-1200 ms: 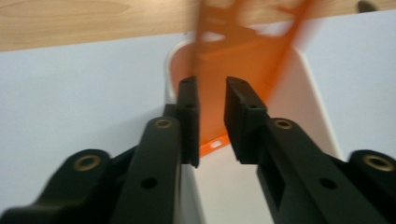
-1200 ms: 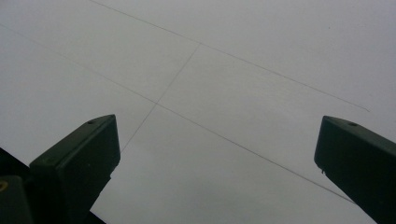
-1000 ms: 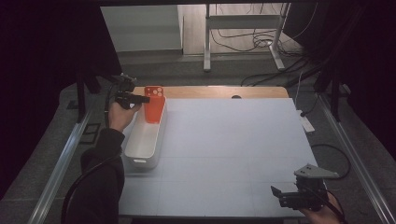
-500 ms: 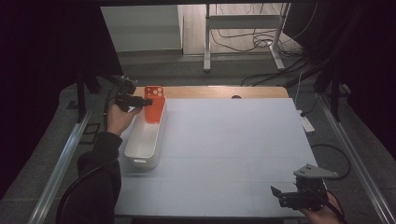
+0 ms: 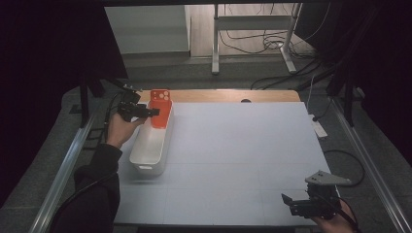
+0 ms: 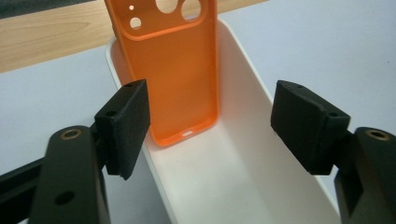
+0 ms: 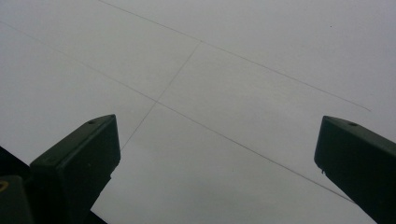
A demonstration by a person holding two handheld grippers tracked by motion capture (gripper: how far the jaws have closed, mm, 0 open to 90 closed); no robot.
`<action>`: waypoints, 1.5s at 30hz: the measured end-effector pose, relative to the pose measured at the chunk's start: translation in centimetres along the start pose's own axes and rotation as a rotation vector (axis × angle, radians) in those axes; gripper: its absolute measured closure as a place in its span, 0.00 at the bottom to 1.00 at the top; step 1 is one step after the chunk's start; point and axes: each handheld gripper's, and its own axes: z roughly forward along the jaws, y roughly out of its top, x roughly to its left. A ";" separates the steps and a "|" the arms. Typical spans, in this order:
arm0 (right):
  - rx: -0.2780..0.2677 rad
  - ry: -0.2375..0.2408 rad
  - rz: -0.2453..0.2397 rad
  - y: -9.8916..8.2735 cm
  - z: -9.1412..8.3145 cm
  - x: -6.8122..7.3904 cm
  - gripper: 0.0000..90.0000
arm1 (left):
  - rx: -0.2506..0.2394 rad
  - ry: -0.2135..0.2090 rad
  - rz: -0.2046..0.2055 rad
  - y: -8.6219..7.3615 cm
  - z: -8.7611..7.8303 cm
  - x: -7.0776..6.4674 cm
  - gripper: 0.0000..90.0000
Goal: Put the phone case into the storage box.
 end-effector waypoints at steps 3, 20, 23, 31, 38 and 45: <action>0.000 0.000 0.000 0.0 0.0 0.0 0.00 | 0.000 -0.008 0.009 -0.1 -0.2 -0.3 0.28; 0.003 0.000 -0.004 0.0 0.0 0.1 0.00 | -0.012 -0.026 0.075 -1.3 -1.0 -2.7 0.09; 0.004 -0.001 -0.005 0.0 0.1 0.1 0.00 | -0.015 -0.028 0.081 -1.6 -1.1 -3.0 0.07; 0.006 -0.001 -0.008 0.0 0.1 0.1 0.00 | -0.026 -0.043 0.104 -2.8 -1.6 -3.7 0.04; 0.007 -0.002 -0.011 0.0 0.1 0.1 0.00 | -0.036 -0.039 0.127 -3.7 -2.2 -4.3 0.02; 0.010 -0.003 -0.012 0.1 0.1 0.2 0.00 | -0.043 -0.047 0.154 -4.5 -2.5 -4.9 0.01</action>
